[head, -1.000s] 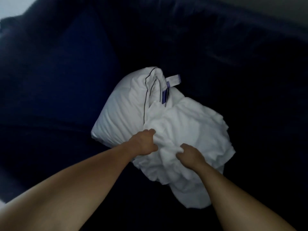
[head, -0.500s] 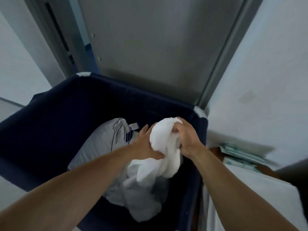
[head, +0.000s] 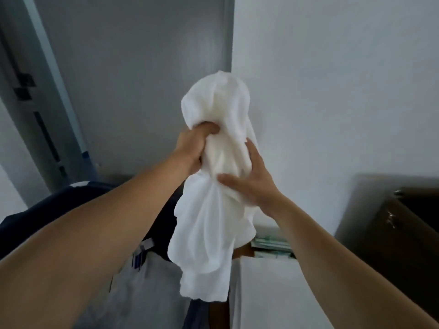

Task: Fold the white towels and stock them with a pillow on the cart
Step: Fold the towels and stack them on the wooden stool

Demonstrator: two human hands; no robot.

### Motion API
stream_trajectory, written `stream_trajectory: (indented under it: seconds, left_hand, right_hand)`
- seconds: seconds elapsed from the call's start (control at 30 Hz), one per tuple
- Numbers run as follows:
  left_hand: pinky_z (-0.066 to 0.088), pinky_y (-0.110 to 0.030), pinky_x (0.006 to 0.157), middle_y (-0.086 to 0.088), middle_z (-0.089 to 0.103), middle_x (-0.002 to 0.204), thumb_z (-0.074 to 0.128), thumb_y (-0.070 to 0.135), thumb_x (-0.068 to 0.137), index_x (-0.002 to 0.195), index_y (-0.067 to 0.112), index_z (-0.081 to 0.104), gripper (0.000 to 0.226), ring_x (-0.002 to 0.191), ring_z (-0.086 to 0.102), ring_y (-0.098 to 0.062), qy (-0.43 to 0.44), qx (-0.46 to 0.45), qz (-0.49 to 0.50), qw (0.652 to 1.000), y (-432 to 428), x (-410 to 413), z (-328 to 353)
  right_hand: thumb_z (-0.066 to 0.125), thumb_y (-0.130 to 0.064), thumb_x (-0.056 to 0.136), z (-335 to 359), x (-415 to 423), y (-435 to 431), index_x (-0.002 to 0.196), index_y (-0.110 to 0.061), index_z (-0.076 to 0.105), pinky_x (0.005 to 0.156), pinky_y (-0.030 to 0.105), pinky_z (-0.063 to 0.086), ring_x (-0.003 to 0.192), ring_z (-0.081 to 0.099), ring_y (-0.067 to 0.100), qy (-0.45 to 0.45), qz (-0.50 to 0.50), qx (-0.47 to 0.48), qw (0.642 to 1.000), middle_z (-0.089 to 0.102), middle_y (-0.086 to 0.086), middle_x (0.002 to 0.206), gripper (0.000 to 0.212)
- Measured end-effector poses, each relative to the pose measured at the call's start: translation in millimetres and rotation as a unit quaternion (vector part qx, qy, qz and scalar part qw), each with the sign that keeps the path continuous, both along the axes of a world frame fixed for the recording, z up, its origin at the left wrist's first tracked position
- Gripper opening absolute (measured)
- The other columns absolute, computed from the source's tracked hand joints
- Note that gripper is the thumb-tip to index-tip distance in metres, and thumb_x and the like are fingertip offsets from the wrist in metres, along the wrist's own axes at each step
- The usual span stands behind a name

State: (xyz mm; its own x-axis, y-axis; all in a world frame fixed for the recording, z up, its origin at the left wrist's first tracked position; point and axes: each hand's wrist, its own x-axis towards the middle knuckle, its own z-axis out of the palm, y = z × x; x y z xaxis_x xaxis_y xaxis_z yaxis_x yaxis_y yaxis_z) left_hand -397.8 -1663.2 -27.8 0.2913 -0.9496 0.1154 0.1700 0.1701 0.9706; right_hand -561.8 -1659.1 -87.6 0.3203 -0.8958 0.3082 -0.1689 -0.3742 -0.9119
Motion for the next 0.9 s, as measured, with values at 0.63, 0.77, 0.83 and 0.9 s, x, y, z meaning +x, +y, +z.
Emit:
stream_trajectory:
  seconds: [0.63, 0.77, 0.83, 0.9]
  left_hand:
    - [0.040, -0.026, 0.055, -0.003, 0.040, 0.062, 0.049, 0.009, 0.071, 0.051, 0.020, 0.047, 0.023, 0.054, 0.044, -0.021, 0.038, 0.102, -0.187, 0.976, -70, -138, -16]
    - [0.050, -0.037, 0.066, -0.011, 0.048, 0.076, 0.049, 0.000, 0.071, 0.078, 0.004, 0.054, 0.009, 0.071, 0.051, -0.028, -0.024, 0.196, -0.242, 0.950, -64, -153, -79]
    - [0.057, -0.048, 0.082, -0.018, 0.063, 0.094, 0.053, 0.001, 0.074, 0.098, -0.001, 0.058, 0.024, 0.086, 0.063, -0.036, -0.051, 0.230, -0.273, 0.933, -57, -166, -108]
    - [0.055, -0.056, 0.088, -0.023, 0.066, 0.106, 0.058, 0.004, 0.077, 0.106, 0.003, 0.058, 0.028, 0.097, 0.065, -0.040, -0.071, 0.245, -0.294, 0.921, -46, -180, -126]
  right_hand:
    - [0.068, -0.034, 0.092, -12, -180, 27, 0.081, -0.029, 0.068, 0.059, 0.018, 0.051, 0.070, 0.064, 0.008, -0.006, -0.309, 0.055, 0.950, 0.069, -0.013, 0.073, 0.012]
    - [0.062, -0.034, 0.095, -32, -187, 26, 0.080, -0.021, 0.067, 0.060, 0.026, 0.044, 0.066, 0.055, 0.015, -0.060, -0.385, 0.075, 0.918, 0.062, -0.005, 0.069, 0.021]
    - [0.061, -0.037, 0.095, -35, -190, 22, 0.088, -0.020, 0.069, 0.065, 0.029, 0.049, 0.072, 0.061, 0.018, -0.099, -0.392, 0.108, 0.908, 0.066, -0.001, 0.080, 0.020]
    - [0.060, -0.038, 0.095, -37, -195, 15, 0.093, -0.021, 0.069, 0.079, 0.036, 0.056, 0.085, 0.068, 0.021, -0.122, -0.387, 0.138, 0.904, 0.072, 0.003, 0.094, 0.020]
